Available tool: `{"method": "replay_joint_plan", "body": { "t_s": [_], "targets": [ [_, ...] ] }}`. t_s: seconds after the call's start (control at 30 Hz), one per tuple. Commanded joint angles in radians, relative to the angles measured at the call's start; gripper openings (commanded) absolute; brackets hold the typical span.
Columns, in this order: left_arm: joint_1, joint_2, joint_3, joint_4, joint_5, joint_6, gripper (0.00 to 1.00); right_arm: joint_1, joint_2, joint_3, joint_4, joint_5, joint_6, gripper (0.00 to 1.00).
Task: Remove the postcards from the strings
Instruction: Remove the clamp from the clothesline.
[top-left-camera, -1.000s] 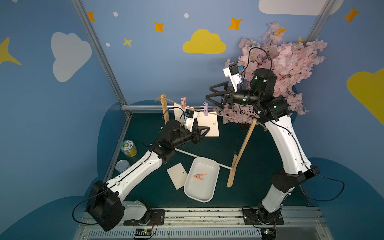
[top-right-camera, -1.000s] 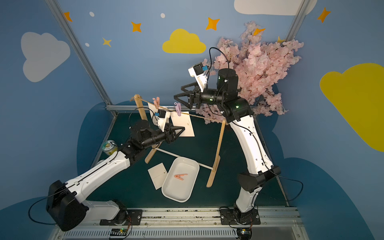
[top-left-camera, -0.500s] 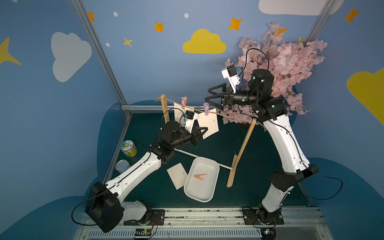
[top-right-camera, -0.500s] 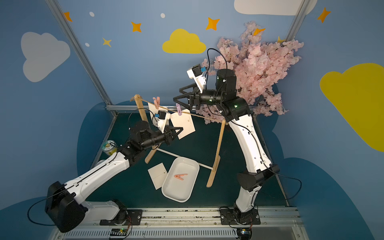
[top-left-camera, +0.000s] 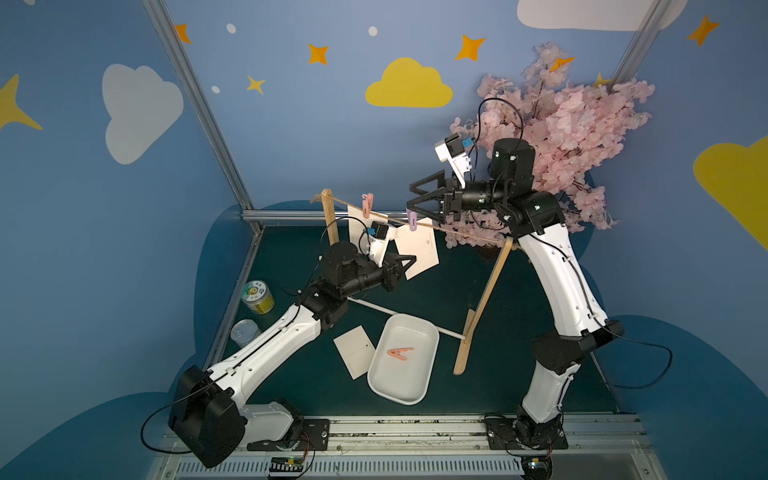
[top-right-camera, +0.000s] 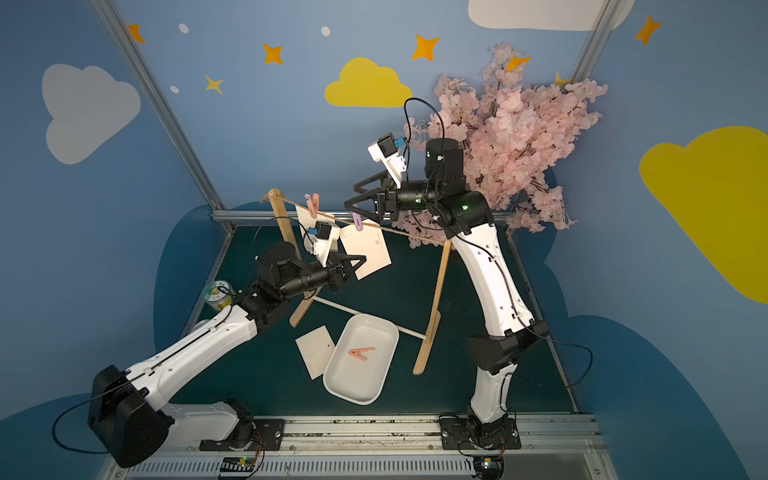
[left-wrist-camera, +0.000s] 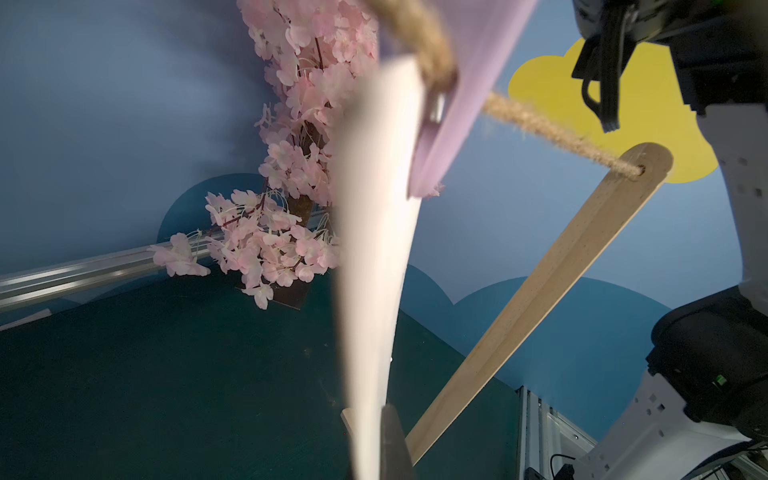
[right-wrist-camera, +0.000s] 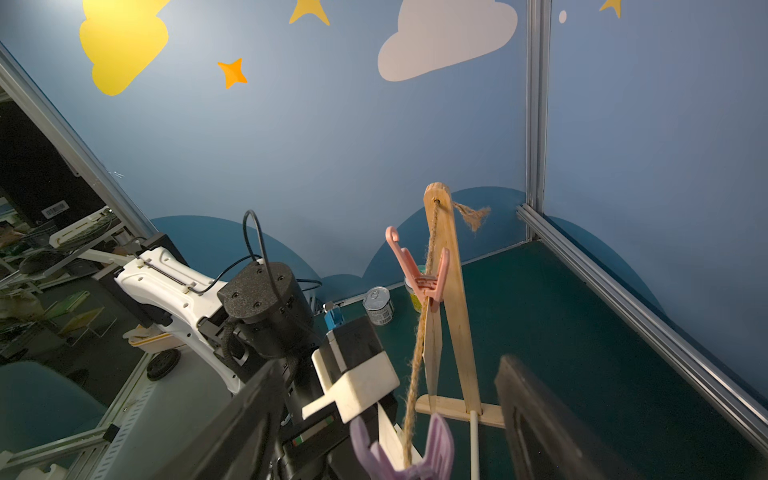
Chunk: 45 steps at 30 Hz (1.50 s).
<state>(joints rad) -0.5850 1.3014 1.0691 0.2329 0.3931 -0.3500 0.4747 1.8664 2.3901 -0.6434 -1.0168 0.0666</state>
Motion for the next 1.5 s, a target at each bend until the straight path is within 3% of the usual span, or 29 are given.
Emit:
{"method": "replay_joint_plan", "body": {
  "t_s": [0.0,1.2,1.47],
  "targets": [
    [0.004,-0.022,-0.003,-0.003,0.016,0.016,0.03,0.002,0.020,0.022,-0.024,-0.026,-0.011,0.81],
    [0.006,-0.031,-0.010,-0.020,0.018,0.025,0.03,0.036,0.074,0.022,-0.086,-0.137,-0.051,0.77],
    [0.007,-0.030,-0.011,-0.021,0.020,0.025,0.03,0.039,0.075,0.022,-0.094,-0.157,-0.063,0.66]
  ]
}}
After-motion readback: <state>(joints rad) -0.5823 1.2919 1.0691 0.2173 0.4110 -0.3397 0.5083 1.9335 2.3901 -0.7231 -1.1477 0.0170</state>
